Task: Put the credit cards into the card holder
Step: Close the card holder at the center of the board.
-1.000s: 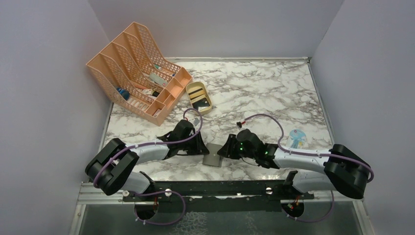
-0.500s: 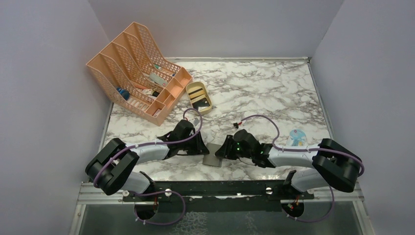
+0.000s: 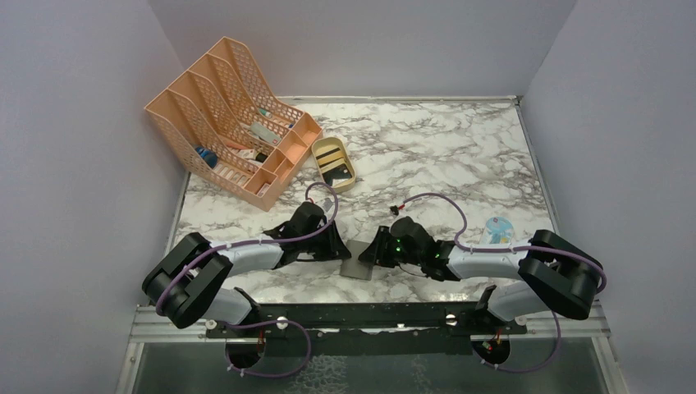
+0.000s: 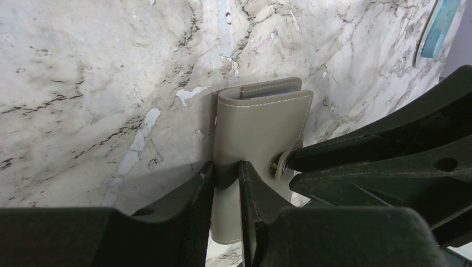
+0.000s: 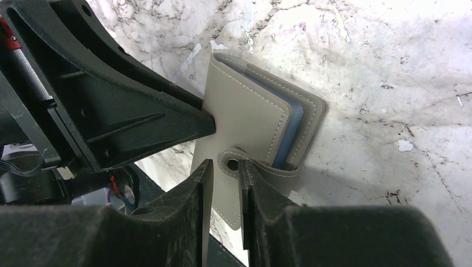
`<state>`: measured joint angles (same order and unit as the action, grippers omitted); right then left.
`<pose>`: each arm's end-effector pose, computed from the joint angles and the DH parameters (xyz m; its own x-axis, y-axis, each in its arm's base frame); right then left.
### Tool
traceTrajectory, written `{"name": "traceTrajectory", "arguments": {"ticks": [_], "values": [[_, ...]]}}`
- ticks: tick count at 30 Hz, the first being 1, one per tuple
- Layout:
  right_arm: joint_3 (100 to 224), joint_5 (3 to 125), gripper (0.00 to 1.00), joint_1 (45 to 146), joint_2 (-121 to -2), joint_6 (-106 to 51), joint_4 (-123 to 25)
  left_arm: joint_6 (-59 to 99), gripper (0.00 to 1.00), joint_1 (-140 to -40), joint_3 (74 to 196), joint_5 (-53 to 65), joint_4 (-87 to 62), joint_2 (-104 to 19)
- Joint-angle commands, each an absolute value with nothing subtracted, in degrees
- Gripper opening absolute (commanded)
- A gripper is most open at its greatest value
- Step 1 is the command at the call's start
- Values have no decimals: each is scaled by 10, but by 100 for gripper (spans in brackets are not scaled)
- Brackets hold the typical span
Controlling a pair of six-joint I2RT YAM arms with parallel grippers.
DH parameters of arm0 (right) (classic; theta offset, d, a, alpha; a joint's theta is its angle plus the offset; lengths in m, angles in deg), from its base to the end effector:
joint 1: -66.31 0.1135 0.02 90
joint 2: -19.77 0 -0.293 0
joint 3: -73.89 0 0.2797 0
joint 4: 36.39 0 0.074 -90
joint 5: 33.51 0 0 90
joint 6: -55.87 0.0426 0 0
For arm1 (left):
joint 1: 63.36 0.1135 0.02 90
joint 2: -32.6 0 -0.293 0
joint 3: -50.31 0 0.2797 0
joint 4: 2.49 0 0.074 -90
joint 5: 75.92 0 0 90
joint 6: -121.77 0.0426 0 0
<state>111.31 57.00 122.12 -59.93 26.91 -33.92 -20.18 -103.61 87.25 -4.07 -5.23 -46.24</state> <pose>0.1481 0.2187 0.1390 -0.9013 0.2303 -0.3670 -0.0876 0.7327 0.6749 0.1845 -0.1736 0.1337 -0.9472 -0.1785 -0.2662 0.0604 0.7163 -0.6952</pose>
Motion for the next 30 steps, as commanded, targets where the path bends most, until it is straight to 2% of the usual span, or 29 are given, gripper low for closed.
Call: {"name": "traceTrajectory", "arguments": {"ticks": [1, 14, 30], "values": [[1118, 563, 23, 1224, -607, 261, -359, -210, 24, -1046, 852, -37, -59, -460], [1111, 555, 13, 1224, -617, 259, -369, -239, 23, -1059, 832, -56, -10, -474], [1178, 501, 7, 1237, -686, 201, -524, -239, 23, -1063, 834, -51, -8, -475]]}}
